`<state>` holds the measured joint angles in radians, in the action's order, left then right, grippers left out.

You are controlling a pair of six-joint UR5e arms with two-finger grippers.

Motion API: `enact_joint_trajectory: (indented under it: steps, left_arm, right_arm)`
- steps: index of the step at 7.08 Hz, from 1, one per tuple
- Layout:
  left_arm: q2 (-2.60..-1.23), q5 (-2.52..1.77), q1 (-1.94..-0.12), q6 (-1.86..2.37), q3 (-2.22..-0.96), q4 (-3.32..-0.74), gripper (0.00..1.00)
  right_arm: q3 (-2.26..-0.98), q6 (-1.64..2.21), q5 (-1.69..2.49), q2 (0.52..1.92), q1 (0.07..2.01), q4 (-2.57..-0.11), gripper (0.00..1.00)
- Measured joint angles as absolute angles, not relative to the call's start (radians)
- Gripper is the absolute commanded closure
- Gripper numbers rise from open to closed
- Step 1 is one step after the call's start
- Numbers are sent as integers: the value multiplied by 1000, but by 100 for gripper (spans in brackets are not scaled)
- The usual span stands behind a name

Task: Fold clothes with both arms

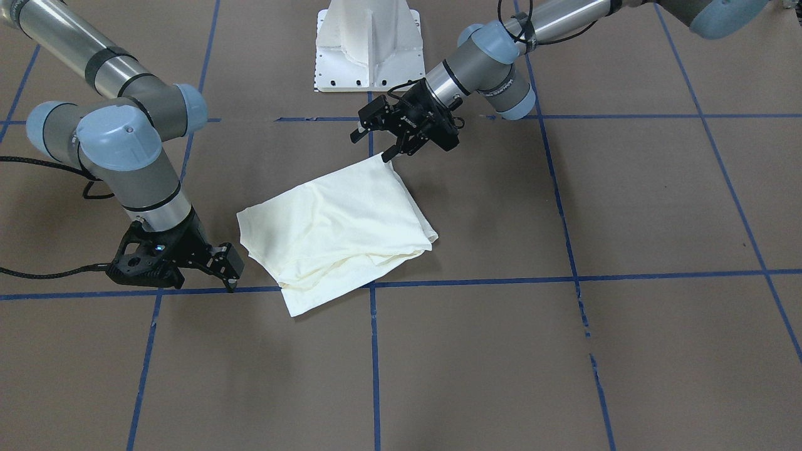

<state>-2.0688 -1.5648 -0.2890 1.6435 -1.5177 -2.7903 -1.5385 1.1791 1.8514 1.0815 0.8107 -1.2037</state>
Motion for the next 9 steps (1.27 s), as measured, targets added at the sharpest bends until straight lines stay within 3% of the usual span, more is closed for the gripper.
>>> enact_joint_trajectory:
  steps: [9]
  left_arm:
    - [-2072,-1512,-258,1662,-1467,-2785,0]
  right_arm:
    - [-1542,1186,1852,1083,812,-1206,0]
